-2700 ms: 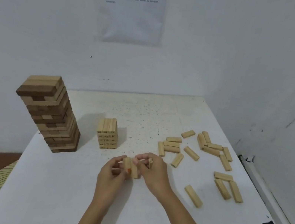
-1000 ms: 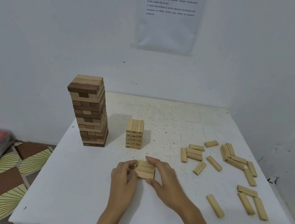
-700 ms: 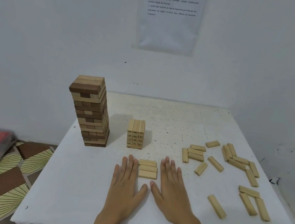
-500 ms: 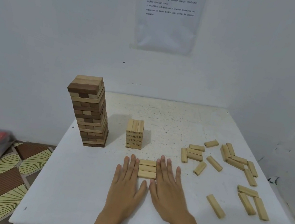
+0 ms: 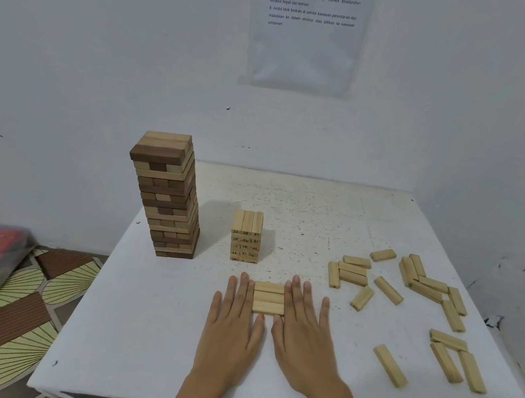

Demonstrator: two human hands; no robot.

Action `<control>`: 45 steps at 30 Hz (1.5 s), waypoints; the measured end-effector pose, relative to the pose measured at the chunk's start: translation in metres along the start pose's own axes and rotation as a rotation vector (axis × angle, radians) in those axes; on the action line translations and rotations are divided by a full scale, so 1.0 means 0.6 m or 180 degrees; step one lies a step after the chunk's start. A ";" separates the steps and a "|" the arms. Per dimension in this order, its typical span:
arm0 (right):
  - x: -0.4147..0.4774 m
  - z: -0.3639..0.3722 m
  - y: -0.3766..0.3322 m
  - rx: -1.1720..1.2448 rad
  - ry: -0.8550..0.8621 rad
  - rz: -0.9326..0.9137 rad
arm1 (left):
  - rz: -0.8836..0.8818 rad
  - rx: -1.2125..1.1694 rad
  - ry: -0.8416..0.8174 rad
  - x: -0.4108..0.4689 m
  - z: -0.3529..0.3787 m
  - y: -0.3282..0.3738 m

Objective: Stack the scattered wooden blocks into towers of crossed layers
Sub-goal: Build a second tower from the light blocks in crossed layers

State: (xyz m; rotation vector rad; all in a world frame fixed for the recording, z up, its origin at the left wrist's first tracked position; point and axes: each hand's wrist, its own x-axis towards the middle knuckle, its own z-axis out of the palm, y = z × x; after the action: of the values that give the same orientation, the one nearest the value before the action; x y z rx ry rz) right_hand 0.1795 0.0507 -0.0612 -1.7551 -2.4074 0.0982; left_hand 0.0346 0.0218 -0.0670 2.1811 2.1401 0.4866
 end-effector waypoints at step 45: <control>0.077 -0.098 0.028 0.1809 -0.0134 -0.1086 | -0.0296 -0.1066 -0.0408 -0.002 -0.043 0.007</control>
State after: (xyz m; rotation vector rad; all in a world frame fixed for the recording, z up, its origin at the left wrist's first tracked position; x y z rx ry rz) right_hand 0.1911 0.0972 -0.0018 -1.0931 -2.3454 0.7002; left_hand 0.0321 0.0158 -0.0415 1.8719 1.9218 0.6280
